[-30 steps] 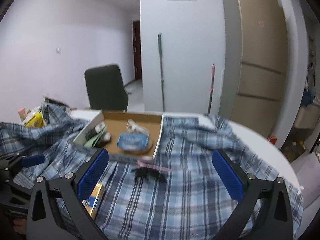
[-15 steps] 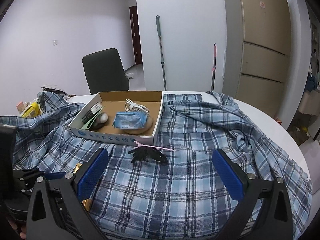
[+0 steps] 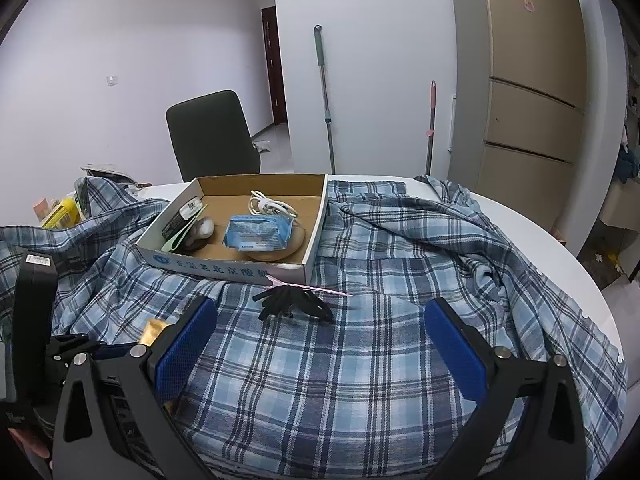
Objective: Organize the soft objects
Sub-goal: 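Move the left tool to the gold-and-blue box and grasp it, then lift the gold box with the left tool while the right tool grasps the black hair tie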
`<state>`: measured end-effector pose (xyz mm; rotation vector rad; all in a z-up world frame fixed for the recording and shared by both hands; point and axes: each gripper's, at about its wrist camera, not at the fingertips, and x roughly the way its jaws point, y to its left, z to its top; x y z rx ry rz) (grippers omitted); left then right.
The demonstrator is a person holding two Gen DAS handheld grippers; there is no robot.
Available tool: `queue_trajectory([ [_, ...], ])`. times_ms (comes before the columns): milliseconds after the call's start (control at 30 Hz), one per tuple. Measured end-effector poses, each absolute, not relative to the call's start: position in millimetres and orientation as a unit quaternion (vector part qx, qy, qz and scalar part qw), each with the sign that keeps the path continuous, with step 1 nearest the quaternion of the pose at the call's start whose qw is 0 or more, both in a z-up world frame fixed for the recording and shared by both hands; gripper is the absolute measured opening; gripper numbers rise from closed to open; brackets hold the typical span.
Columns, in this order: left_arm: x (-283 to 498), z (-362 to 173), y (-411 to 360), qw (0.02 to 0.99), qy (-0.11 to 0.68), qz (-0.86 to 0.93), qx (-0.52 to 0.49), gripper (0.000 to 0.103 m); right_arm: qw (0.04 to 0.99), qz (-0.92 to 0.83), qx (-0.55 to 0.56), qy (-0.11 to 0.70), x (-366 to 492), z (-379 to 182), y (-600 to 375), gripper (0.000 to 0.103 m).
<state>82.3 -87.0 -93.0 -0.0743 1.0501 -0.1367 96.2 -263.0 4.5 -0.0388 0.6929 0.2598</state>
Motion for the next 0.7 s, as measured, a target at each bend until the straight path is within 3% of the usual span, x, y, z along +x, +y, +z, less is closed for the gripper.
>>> queue_trajectory([
  [267,76.0,-65.0,-76.3,0.888,0.451,-0.081,-0.044,0.057,0.934,0.118,-0.004,0.338,98.6,10.6,-269.0,0.103],
  [500,71.9,-6.3,-57.1,0.950,0.301,-0.085,-0.024,0.057,0.932,0.109,0.031,0.345,112.7,33.3,-284.3,0.103],
  [700,75.9,-2.5,-43.6,0.974,0.213,-0.066,-0.023,0.057,0.915,0.111,0.020,0.387,133.5,29.8,-274.0,0.103],
])
